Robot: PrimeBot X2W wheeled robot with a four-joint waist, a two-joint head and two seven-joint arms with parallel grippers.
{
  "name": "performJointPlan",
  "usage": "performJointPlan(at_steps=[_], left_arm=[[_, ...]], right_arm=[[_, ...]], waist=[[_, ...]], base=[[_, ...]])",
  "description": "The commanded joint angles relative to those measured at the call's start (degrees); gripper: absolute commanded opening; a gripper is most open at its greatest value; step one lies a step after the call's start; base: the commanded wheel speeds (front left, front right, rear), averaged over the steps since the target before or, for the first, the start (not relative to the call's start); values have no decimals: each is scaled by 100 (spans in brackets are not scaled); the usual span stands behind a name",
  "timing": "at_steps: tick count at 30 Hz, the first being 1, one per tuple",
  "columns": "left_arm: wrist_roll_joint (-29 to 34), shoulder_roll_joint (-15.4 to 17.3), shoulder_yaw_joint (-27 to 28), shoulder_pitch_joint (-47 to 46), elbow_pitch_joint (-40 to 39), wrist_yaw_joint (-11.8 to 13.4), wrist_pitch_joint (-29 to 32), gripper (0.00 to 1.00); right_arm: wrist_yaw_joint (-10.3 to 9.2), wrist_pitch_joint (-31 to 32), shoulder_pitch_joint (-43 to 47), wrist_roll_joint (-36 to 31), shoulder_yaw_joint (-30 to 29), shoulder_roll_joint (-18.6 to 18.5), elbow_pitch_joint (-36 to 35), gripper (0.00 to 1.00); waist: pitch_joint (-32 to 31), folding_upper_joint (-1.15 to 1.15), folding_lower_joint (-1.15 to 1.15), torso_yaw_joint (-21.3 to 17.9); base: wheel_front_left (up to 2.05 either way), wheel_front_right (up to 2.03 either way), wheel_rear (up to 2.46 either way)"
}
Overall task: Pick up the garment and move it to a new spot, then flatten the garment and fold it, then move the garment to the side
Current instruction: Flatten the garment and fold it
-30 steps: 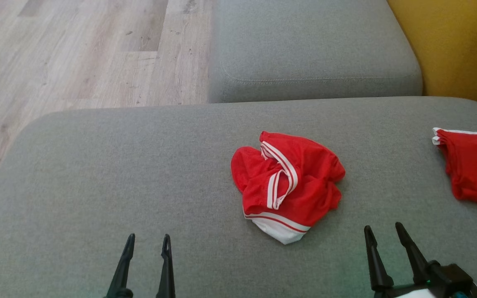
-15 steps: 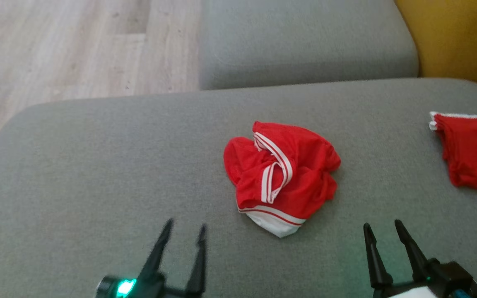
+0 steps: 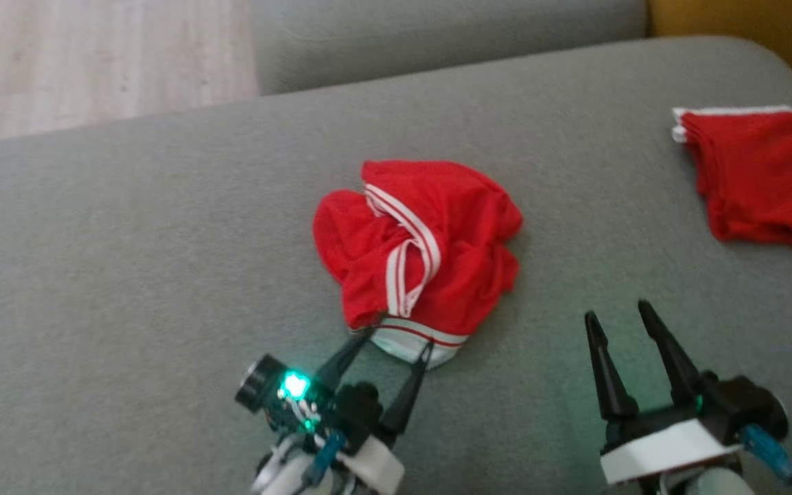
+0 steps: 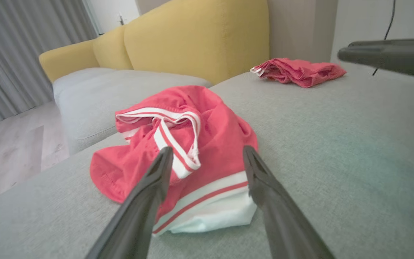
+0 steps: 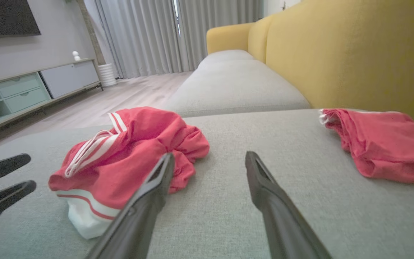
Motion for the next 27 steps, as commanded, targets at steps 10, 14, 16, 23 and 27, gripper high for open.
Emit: performJointPlan(at_steps=[10, 14, 16, 23, 27], left_arm=[[-30, -9, 109, -983, 878, 681, -55, 100], [-50, -7, 150, -1025, 960, 813, -55, 26], [-61, 8, 179, -1030, 1047, 890, -55, 0], [-149, 73, 244, -1027, 1241, 976, -55, 0], [-233, 89, 278, -998, 1093, 944, -55, 0]], right_arm=[[37, -22, -469, 129, 247, -172, -197, 100], [37, -22, -463, 139, 242, -179, -187, 100], [37, -22, -452, 145, 251, -185, -181, 100], [37, -22, -415, 147, 315, -187, -143, 100], [37, -22, -353, 144, 318, -176, -121, 100]], waist=[[512, 0, -2, -726], [475, 0, -2, -769], [433, 0, -2, -786], [252, 0, -2, -828], [118, 0, -2, -835]], base=[[0, 0, 0], [0, 0, 0], [0, 0, 0], [0, 0, 0], [0, 0, 0]])
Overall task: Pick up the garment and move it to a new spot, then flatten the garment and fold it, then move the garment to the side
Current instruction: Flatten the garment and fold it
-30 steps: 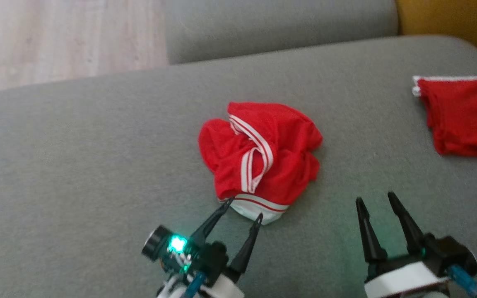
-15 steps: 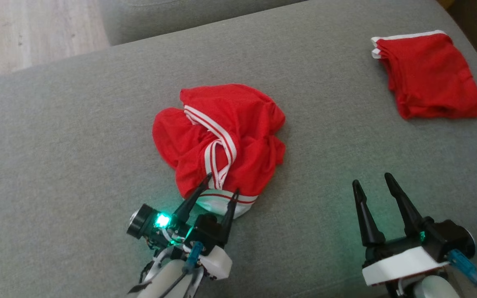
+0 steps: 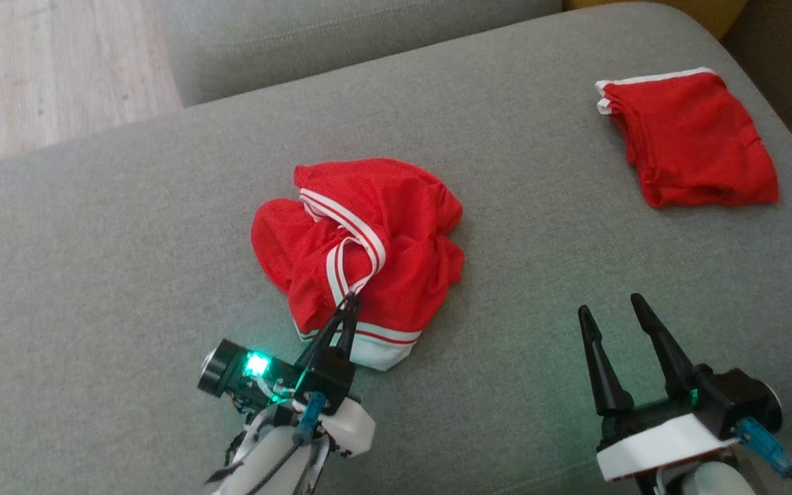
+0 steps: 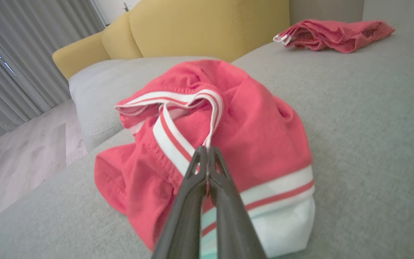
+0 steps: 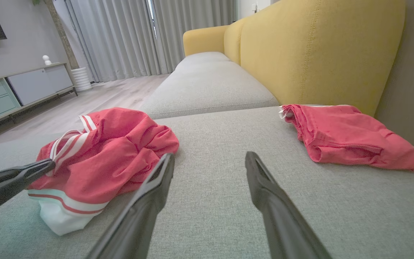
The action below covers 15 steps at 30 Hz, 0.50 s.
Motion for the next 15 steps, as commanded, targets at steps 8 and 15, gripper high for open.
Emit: performJointPlan(at_steps=[8, 15], left_arm=[[-533, 15, 196, -191, -1001, -658, -53, 0], [-1136, -21, 7, -1260, -1430, -1497, -50, 0]], right_arm=[[37, -22, 5, 41, 199, -34, -75, 100], [37, -22, 24, 54, 263, 35, -72, 100]], waist=[[-395, 0, 0, -109], [-556, 0, 0, -292]], base=[[0, 0, 0], [0, 0, 0]])
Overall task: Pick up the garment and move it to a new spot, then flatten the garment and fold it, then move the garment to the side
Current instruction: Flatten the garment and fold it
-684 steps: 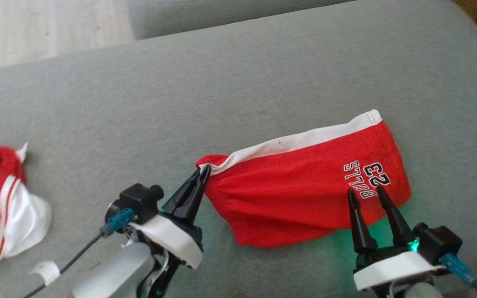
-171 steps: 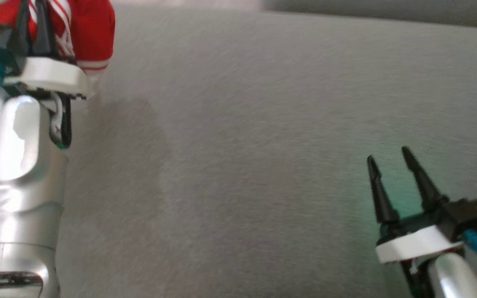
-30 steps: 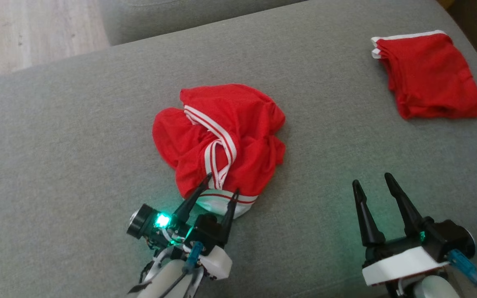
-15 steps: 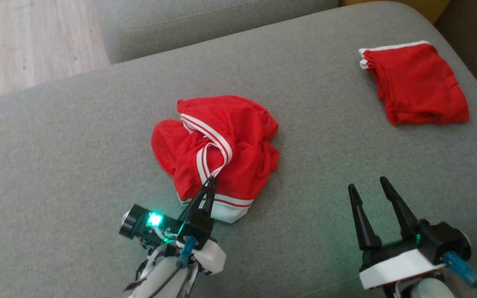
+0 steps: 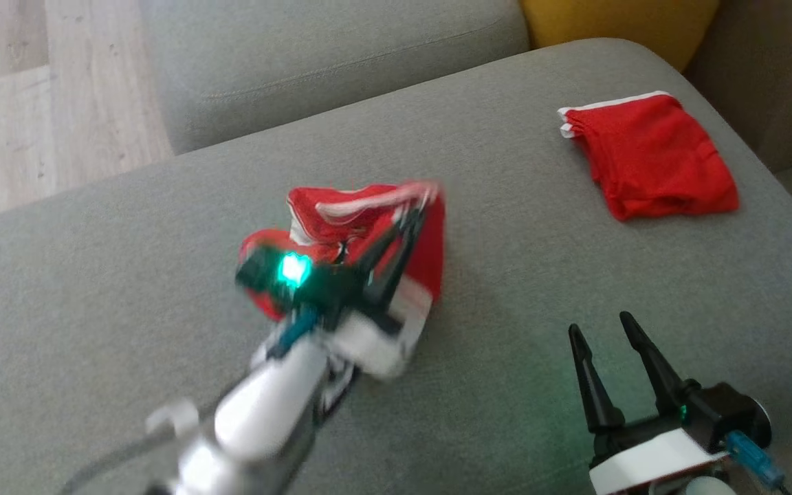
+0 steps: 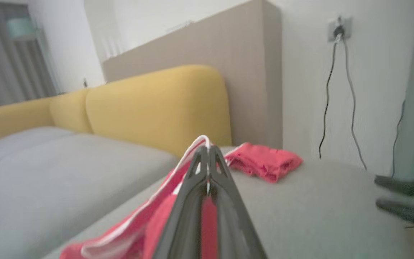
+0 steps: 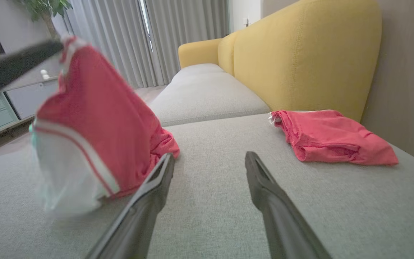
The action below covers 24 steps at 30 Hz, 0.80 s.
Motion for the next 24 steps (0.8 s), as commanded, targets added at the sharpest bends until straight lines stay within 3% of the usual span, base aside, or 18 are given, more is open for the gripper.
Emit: performJointPlan(at_steps=[1, 9, 14, 18, 24], left_arm=[[-56, -4, 134, -819, -248, -61, -35, 0], [-669, -6, 514, -3001, 48, -235, -25, 0], [-1177, -6, 968, -3413, 349, -134, -36, 0], [-1471, 204, 1210, -2772, 597, -63, -39, 0], [-1863, 693, 1772, -640, 404, 250, -51, 0]], right_arm=[[37, -22, -134, 50, 150, 28, -169, 100], [37, -22, -109, 69, 151, 99, -242, 100], [37, -22, -64, 43, 80, 94, -270, 100], [37, -22, -29, 23, -68, 125, -320, 100], [37, -22, 63, 13, -253, 178, -386, 100]], waist=[[-28, 0, 1, -70], [-54, 0, 1, -227], [-115, 0, 1, -183], [-114, 0, 1, -34], [6, 0, 1, 347]], base=[[0, 0, 0], [0, 0, 0], [0, 0, 0], [0, 0, 0], [0, 0, 0]])
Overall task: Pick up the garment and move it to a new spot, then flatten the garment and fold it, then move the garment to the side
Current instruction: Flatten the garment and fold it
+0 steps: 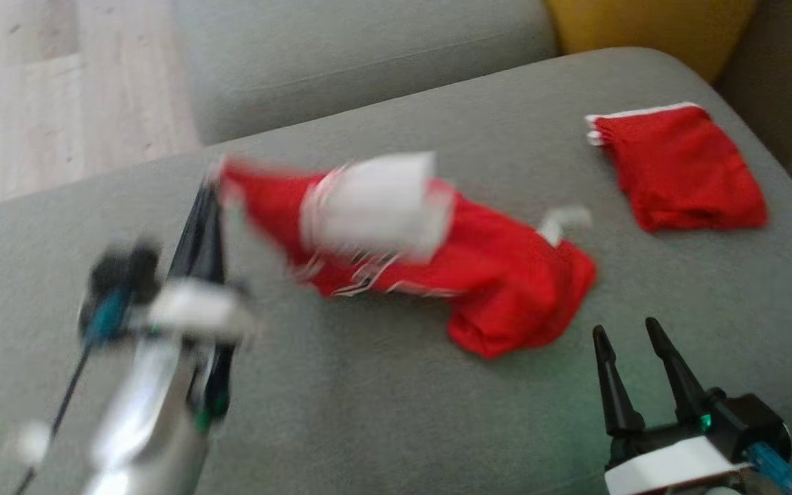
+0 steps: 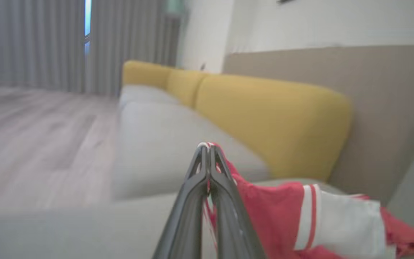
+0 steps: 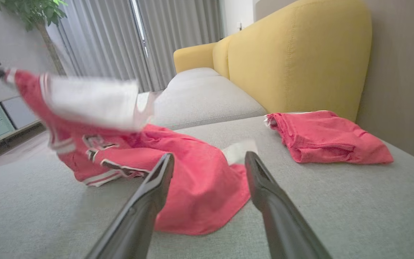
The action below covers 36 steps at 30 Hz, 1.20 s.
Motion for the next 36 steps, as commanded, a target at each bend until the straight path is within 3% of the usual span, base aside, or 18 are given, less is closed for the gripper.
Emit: performJointPlan(at_steps=[1, 9, 14, 18, 19, 20, 27, 30, 32, 36], left_arm=[[-57, 208, 394, 141, -369, 91, -30, 0], [-19, 153, 1163, 2134, -1383, 380, -31, 0], [263, 13, 1438, 2454, -1825, 345, -32, 0], [522, -159, 1500, 2394, -1944, 179, -32, 0], [601, -194, 1518, 2371, -1899, 181, -32, 17], [732, -214, 1538, 2334, -1868, 206, -32, 100], [2164, -295, 1461, 2416, -2184, 721, -32, 100], [2759, -325, 852, 2654, -2417, 488, -32, 100], [3025, -289, 437, 2738, -2300, 278, -32, 100], [3383, -229, -78, 2735, -1903, 97, -32, 100]], right_arm=[[37, -22, -123, -33, 76, 17, -198, 100], [37, -22, -93, -63, -67, -2, -220, 100], [37, -22, -120, -59, -66, -56, -207, 100], [37, -22, -161, -52, -55, -78, -208, 100], [37, -22, -180, -49, -41, -83, -204, 100], [37, -22, -199, -44, -21, -91, -199, 100], [37, -22, -308, -53, -10, -114, -193, 100], [37, -22, -303, -57, -6, -121, -182, 100], [37, -22, -303, -60, -4, -121, -176, 100], [37, -22, -333, -51, 31, -137, -160, 100]], waist=[[83, 0, 0, 191], [266, 0, 0, 660], [360, 0, 0, 900], [421, 0, 0, 1034], [437, 0, 0, 1054], [459, 0, 0, 1069], [575, 0, 0, 1070], [620, 0, 0, 1047], [641, 0, 0, 1032], [675, 0, 0, 991]], base=[[0, 0, 0], [0, 0, 0], [0, 0, 0], [0, 0, 0], [0, 0, 0], [0, 0, 0], [0, 0, 0], [0, 0, 0], [0, 0, 0], [0, 0, 0]])
